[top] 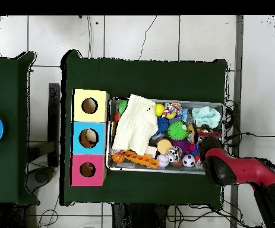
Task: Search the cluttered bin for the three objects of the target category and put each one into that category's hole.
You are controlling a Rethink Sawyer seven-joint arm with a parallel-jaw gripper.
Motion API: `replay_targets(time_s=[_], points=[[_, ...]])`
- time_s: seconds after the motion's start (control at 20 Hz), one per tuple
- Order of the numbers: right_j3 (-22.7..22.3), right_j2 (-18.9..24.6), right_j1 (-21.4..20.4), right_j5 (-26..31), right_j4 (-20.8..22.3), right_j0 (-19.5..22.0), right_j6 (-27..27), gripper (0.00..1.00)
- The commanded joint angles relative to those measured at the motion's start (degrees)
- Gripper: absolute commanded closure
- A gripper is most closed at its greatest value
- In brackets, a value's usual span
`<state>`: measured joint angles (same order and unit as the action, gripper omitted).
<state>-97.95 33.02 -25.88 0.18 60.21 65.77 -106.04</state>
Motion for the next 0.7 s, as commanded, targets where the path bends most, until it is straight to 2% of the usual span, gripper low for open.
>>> replay_targets(time_s=[0.05,0.15,0.35,0.7], points=[[0.88,-2.96,0.51,1.72,1.25,-4.70,-2.08,0.00],[3.03,-5.73,2.69,-1.61,2.30,-6.93,-3.45,0.00],[6.38,-6.39,7.51,-4.45,3.54,-7.24,-3.12,0.00],[7.74,-6.56,9.57,-5.37,3.74,-7.45,-2.63,0.00]])
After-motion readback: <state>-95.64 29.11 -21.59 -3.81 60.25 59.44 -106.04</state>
